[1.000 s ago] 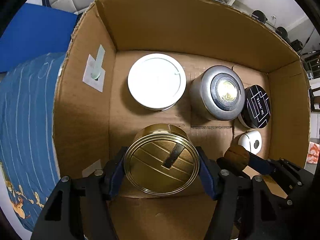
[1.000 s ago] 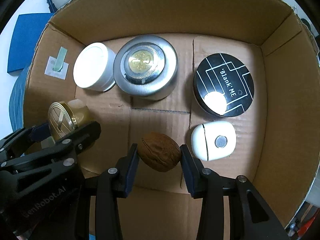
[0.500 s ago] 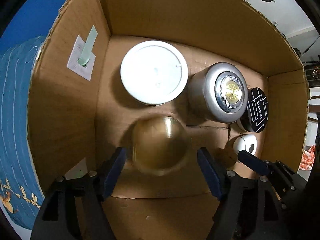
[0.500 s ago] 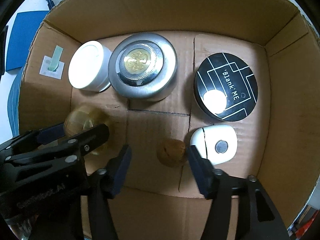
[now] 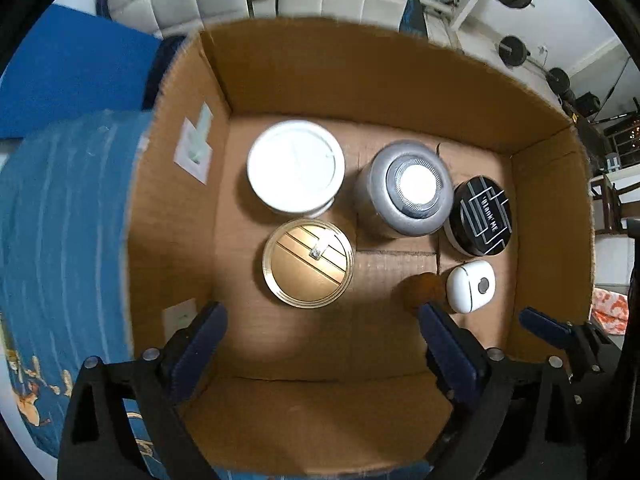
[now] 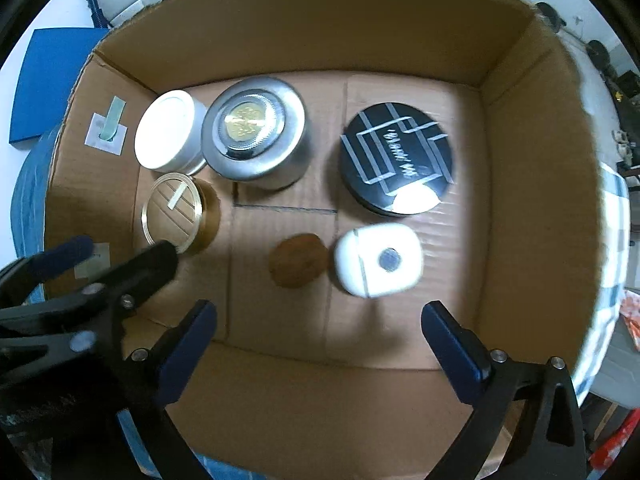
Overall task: Organize rigid objects
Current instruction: 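Open both grippers to release the walnut and gold tin into the box, then move the right gripper to the white cylinder while the left moves to the spray bottle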
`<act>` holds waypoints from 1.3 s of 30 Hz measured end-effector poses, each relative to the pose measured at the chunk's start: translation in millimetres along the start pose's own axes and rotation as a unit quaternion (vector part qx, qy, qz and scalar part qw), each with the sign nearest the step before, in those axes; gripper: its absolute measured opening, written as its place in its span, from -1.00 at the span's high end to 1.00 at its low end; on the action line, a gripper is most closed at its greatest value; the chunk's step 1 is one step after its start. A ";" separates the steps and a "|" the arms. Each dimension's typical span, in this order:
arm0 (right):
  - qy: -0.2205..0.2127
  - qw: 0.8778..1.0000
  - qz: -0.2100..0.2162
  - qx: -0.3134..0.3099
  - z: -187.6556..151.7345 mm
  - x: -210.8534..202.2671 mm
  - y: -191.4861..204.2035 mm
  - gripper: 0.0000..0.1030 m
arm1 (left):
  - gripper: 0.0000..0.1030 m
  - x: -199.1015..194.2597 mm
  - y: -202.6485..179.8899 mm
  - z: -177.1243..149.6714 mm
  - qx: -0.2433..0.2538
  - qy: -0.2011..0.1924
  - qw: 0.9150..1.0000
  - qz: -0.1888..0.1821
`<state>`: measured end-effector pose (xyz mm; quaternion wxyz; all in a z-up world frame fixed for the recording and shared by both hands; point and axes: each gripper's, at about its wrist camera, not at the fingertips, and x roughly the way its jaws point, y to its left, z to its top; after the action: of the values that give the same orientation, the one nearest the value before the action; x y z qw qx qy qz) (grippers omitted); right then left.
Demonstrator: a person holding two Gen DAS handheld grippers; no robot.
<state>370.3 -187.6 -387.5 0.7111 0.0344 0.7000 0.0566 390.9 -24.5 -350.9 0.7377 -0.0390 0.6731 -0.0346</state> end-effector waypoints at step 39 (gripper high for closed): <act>-0.052 0.981 -0.007 0.188 -200.0 -25.4 -169.1 -1.00 | -0.95 55.5 -35.1 -112.0 -0.150 -0.001 0.984 0.093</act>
<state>175.5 -364.6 -387.5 0.7275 0.1653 0.6608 -0.0825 284.5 -66.4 -412.3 0.7240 -0.0866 0.6708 0.1354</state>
